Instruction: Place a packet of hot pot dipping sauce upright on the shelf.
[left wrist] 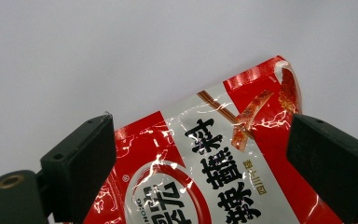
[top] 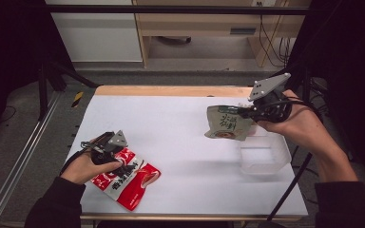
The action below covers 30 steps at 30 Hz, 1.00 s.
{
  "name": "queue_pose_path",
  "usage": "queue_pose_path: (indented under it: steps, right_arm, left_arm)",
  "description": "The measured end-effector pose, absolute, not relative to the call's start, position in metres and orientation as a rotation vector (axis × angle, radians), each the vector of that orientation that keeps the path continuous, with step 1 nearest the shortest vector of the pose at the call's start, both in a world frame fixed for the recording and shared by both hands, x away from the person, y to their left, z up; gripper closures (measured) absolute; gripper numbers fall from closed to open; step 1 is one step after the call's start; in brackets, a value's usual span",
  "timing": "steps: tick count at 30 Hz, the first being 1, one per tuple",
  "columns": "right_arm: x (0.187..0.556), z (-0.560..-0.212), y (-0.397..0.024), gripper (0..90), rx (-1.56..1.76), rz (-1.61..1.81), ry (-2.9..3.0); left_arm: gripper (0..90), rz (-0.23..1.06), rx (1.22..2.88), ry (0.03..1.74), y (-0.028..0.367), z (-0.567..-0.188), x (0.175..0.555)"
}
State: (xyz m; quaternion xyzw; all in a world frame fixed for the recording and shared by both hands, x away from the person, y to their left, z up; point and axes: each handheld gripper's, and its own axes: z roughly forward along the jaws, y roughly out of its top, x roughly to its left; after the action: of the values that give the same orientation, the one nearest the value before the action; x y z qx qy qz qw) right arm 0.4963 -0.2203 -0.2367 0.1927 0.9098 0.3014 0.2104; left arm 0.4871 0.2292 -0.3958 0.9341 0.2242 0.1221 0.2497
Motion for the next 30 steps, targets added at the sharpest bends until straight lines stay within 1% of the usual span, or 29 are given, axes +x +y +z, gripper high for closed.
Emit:
queue_pose_path:
  steps: [10,17,21,30]
  right_arm:
    - [0.498,-0.236,-0.242,90.0,0.563,0.837,2.51]
    - [0.5,-0.235,-0.256,90.0,0.607,0.832,2.492]
    - [0.5,-0.235,-0.262,90.0,0.612,0.82,2.479]
    - [0.503,-0.238,-0.279,90.0,0.645,0.83,2.453]
  left_arm:
    - [7.1,0.347,2.54,0.615,0.235,-0.397,0.485]
    - [7.2,0.358,2.508,0.655,0.238,-0.402,0.487]
    - [7.1,0.348,2.541,0.647,0.239,-0.406,0.487]
    - [7.1,0.348,2.498,0.694,0.245,-0.407,0.487]
